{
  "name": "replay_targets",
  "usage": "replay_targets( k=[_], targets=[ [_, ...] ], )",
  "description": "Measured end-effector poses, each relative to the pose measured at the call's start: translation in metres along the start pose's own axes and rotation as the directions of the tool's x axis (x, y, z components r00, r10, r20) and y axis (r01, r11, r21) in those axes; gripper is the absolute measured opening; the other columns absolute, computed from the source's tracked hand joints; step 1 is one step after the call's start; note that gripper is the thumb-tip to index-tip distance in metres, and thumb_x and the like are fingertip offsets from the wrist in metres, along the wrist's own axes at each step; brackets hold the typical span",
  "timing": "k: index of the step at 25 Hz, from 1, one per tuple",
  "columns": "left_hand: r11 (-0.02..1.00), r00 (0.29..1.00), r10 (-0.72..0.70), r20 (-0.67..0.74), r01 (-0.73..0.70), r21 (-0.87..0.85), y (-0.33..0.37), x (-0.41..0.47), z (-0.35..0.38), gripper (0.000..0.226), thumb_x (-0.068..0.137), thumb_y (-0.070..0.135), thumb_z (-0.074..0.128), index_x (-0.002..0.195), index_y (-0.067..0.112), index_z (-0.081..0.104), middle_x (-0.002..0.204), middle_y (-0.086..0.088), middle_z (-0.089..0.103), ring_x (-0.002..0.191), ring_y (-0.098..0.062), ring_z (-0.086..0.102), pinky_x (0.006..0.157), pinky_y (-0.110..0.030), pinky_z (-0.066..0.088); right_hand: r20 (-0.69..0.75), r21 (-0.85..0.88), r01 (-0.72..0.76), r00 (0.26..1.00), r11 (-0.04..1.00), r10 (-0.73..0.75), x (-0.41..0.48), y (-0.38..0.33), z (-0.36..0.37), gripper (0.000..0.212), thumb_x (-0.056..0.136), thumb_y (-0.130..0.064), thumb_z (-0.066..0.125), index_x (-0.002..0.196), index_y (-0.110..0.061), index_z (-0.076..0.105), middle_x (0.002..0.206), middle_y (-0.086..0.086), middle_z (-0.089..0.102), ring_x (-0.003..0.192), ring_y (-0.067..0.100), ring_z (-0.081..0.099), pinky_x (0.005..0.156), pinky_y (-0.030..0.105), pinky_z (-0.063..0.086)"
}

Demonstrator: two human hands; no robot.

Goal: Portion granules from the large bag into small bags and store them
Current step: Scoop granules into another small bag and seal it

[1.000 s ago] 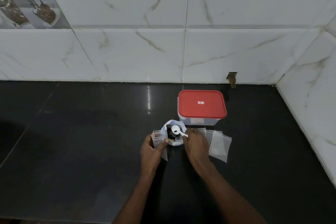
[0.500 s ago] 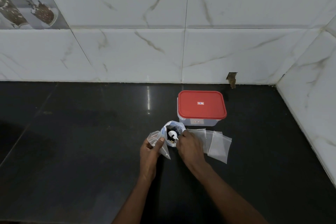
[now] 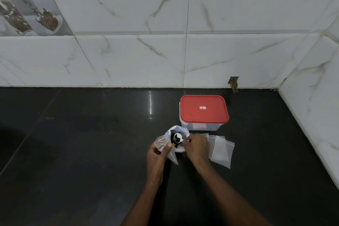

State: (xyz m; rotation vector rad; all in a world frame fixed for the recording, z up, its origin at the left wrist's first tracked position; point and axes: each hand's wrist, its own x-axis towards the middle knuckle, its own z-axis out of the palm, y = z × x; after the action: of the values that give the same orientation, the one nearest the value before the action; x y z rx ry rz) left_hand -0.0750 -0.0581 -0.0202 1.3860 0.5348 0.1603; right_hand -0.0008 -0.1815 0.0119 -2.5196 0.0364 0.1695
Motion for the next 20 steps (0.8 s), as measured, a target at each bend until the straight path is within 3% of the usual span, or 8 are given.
replay_targets(
  k=[3, 7, 9, 11, 13, 14, 16, 20],
  targets=[
    [0.999, 0.999, -0.006, -0.040, 0.008, 0.051, 0.002, -0.002, -0.003, 0.028, 0.088, 0.018, 0.077, 0.115, 0.019, 0.071, 0.106, -0.002, 0.078, 0.101, -0.021, 0.074, 0.086, -0.035, 0.059, 0.006, 0.089, -0.044, 0.999, 0.995, 0.044, 0.004, 0.009, -0.012, 0.026, 0.079, -0.016, 0.065, 0.054, -0.013, 0.061, 0.052, 0.001, 0.059, 0.055, 0.018, 0.058, 0.057, 0.037, 0.051],
    [0.979, 0.998, 0.029, -0.060, -0.016, 0.203, 0.006, 0.000, -0.002, 0.035, 0.078, 0.027, 0.086, 0.109, 0.028, 0.069, 0.102, 0.005, 0.076, 0.095, -0.011, 0.073, 0.083, -0.034, 0.061, -0.029, 0.243, -0.005, 1.000, 0.970, 0.012, -0.003, 0.010, -0.029, 0.030, 0.082, -0.014, 0.067, 0.053, -0.009, 0.063, 0.053, 0.004, 0.063, 0.044, 0.011, 0.052, 0.046, 0.018, 0.042],
    [0.951, 0.996, 0.069, -0.062, -0.047, 0.307, 0.010, 0.003, 0.001, 0.040, 0.070, 0.038, 0.086, 0.105, 0.032, 0.068, 0.102, 0.008, 0.074, 0.093, -0.007, 0.072, 0.084, -0.036, 0.061, -0.067, 0.385, 0.042, 0.998, 0.922, -0.018, -0.010, 0.004, -0.039, 0.025, 0.081, -0.013, 0.069, 0.057, -0.012, 0.069, 0.052, -0.002, 0.064, 0.043, 0.007, 0.054, 0.046, 0.020, 0.043],
    [0.929, 0.994, 0.089, -0.057, -0.062, 0.366, 0.013, 0.005, 0.003, 0.046, 0.062, 0.047, 0.082, 0.103, 0.033, 0.067, 0.101, 0.009, 0.072, 0.091, -0.007, 0.070, 0.084, -0.038, 0.060, -0.131, 0.405, 0.162, 0.984, 0.900, -0.118, -0.018, -0.002, -0.046, 0.018, 0.081, -0.014, 0.070, 0.063, -0.015, 0.072, 0.055, -0.006, 0.064, 0.050, 0.007, 0.056, 0.052, 0.027, 0.046],
    [0.923, 0.994, 0.093, -0.060, -0.063, 0.381, 0.014, 0.008, 0.005, 0.048, 0.059, 0.049, 0.081, 0.102, 0.033, 0.067, 0.100, 0.009, 0.072, 0.090, -0.007, 0.070, 0.084, -0.038, 0.060, -0.241, 0.208, 0.408, 0.902, 0.889, -0.358, -0.028, -0.006, -0.046, 0.012, 0.081, -0.017, 0.067, 0.071, -0.013, 0.072, 0.066, -0.005, 0.062, 0.060, 0.010, 0.056, 0.055, 0.030, 0.045],
    [0.921, 0.994, 0.092, -0.060, -0.062, 0.384, 0.015, 0.009, 0.006, 0.049, 0.059, 0.049, 0.082, 0.103, 0.032, 0.067, 0.101, 0.008, 0.072, 0.090, -0.008, 0.070, 0.084, -0.038, 0.060, -0.258, 0.009, 0.542, 0.813, 0.840, -0.522, -0.033, -0.004, -0.043, 0.009, 0.080, -0.019, 0.066, 0.076, -0.013, 0.071, 0.073, -0.003, 0.062, 0.064, 0.011, 0.057, 0.054, 0.029, 0.046],
    [0.920, 0.995, 0.086, -0.054, -0.059, 0.388, 0.014, 0.009, 0.006, 0.055, 0.058, 0.051, 0.082, 0.106, 0.030, 0.067, 0.103, 0.007, 0.072, 0.092, -0.009, 0.070, 0.086, -0.039, 0.060, -0.173, -0.334, 0.685, 0.631, 0.648, -0.756, -0.041, 0.006, -0.033, 0.009, 0.077, -0.016, 0.072, 0.084, -0.013, 0.068, 0.083, 0.001, 0.061, 0.071, 0.015, 0.059, 0.050, 0.029, 0.048],
    [0.920, 0.995, 0.080, -0.052, -0.054, 0.388, 0.014, 0.008, 0.006, 0.060, 0.059, 0.050, 0.084, 0.111, 0.025, 0.066, 0.107, 0.006, 0.071, 0.095, -0.010, 0.069, 0.087, -0.038, 0.059, -0.203, -0.404, 0.726, 0.522, 0.557, -0.828, -0.045, 0.020, -0.024, 0.013, 0.082, -0.011, 0.070, 0.095, -0.011, 0.069, 0.089, 0.003, 0.063, 0.076, 0.016, 0.058, 0.054, 0.029, 0.050]
  ],
)
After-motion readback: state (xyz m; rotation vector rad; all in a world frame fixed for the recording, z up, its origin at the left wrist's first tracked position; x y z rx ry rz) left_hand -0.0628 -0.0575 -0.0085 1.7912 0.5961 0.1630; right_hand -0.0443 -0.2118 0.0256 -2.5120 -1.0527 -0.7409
